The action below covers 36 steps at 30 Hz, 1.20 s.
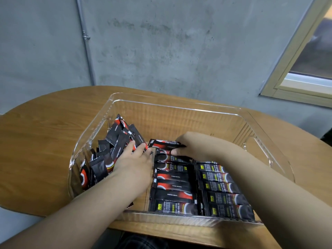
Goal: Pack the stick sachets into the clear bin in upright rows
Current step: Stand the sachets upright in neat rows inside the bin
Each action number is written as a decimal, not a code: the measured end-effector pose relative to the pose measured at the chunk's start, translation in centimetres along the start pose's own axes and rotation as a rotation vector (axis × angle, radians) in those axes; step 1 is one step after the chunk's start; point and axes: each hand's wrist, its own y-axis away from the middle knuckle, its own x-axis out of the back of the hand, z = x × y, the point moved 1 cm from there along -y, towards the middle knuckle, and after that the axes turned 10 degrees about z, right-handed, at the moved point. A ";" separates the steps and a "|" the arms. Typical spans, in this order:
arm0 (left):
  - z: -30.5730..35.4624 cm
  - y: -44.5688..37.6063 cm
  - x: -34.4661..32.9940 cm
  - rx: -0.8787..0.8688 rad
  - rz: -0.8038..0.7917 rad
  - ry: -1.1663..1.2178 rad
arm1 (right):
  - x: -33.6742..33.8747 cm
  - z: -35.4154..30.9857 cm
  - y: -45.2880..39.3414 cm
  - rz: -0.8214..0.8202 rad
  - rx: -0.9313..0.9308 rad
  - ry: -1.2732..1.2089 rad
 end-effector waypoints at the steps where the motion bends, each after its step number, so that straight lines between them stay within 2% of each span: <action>1: 0.0 0.1 0.0 -0.002 0.009 0.005 | -0.3 0.0 0.3 -0.020 -0.002 0.003; 4: 0.1 0.1 0.0 0.004 0.029 0.010 | -0.9 0.1 0.6 -0.037 -0.005 0.006; 8: 0.1 -0.3 -0.6 0.019 0.017 -0.012 | -0.3 0.4 0.8 0.050 0.006 0.004; 16: 0.1 -0.3 -0.6 0.015 0.000 -0.015 | -0.7 0.9 2.8 0.063 -0.013 -0.076; 22: 0.0 -0.1 -0.7 0.018 0.041 -0.007 | -1.3 1.4 4.0 0.087 0.025 0.010; 30: 0.0 -0.4 -0.7 0.031 0.047 0.013 | -2.7 0.8 3.6 0.113 0.033 -0.176; 36: 0.0 -0.5 -1.3 0.031 0.055 0.011 | -3.2 0.7 3.1 0.175 0.043 -0.110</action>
